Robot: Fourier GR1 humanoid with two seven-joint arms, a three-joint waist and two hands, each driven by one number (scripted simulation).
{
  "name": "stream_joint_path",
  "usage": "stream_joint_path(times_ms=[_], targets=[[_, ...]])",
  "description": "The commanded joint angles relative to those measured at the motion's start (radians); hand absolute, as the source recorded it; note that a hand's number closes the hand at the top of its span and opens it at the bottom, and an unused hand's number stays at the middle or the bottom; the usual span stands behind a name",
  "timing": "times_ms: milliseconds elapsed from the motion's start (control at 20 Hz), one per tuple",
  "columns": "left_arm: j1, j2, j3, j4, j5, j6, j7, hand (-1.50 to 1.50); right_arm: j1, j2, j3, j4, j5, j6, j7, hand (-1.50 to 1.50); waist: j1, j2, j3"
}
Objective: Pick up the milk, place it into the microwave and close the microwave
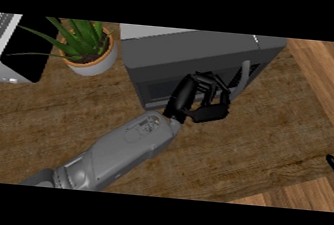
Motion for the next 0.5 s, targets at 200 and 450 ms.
stream_joint_path(times_ms=[200, 450], targets=[[-0.036, 0.000, 0.051, 0.105, 0.071, 0.028, -0.043, 1.50, -0.016, -0.024, -0.007, -0.028, -0.042, 0.009, 0.020, -1.50, -0.021, 0.018, 0.000], [-0.051, 0.000, 0.064, 0.094, 0.104, 0.044, -0.097, 1.50, -0.019, -0.040, 0.012, -0.043, -0.062, 0.037, 0.030, -1.50, -0.021, 0.019, 0.000]])
